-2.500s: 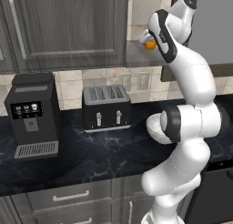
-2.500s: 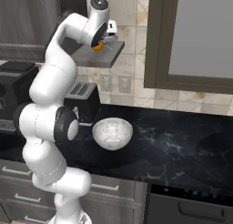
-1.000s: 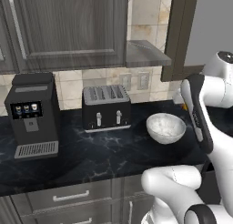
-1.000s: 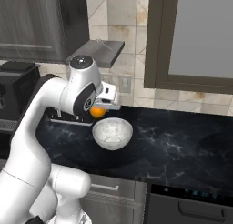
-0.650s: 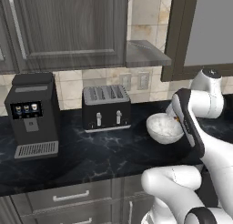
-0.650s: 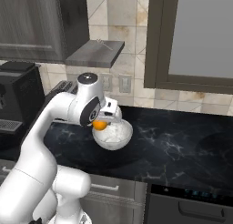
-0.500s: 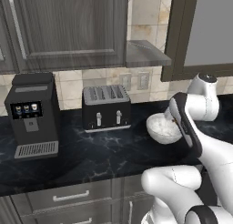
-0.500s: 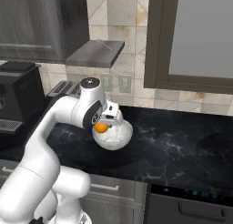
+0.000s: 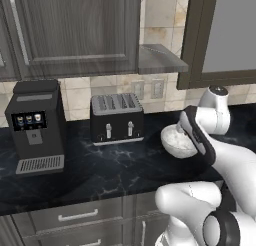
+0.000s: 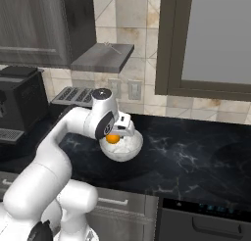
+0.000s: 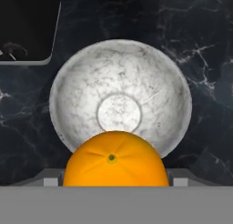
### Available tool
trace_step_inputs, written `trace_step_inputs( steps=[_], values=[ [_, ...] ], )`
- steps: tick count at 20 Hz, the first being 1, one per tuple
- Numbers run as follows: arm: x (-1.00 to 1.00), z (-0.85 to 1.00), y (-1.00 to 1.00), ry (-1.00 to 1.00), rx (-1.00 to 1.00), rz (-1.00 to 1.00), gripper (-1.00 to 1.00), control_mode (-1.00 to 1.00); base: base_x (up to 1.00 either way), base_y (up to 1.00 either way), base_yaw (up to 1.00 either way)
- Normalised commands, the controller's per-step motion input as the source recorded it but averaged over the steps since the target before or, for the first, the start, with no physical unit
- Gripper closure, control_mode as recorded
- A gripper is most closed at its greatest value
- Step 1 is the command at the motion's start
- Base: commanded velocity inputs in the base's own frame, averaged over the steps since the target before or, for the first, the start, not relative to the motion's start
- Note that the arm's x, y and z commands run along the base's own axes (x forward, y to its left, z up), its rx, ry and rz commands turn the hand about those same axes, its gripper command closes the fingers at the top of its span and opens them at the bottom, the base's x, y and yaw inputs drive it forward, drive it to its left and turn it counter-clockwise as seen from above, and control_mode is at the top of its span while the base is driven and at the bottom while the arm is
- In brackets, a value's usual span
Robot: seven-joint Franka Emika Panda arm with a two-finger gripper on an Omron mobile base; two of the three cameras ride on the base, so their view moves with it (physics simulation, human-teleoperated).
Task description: Pick the orange from the cabinet and place it in the bowl. Then pick the bowl and place it in the sink. Then turn on the sink facuet.
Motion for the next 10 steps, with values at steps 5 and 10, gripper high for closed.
trace_step_inputs(
  steps=[5,10],
  values=[
    [0.25,-0.23,0.00,0.04,0.00,0.00,1.00,-1.00,0.00,0.00,0.00],
    [0.20,-0.39,-0.01,0.05,0.00,0.00,1.00,-1.00,0.00,0.00,0.00]
  ],
)
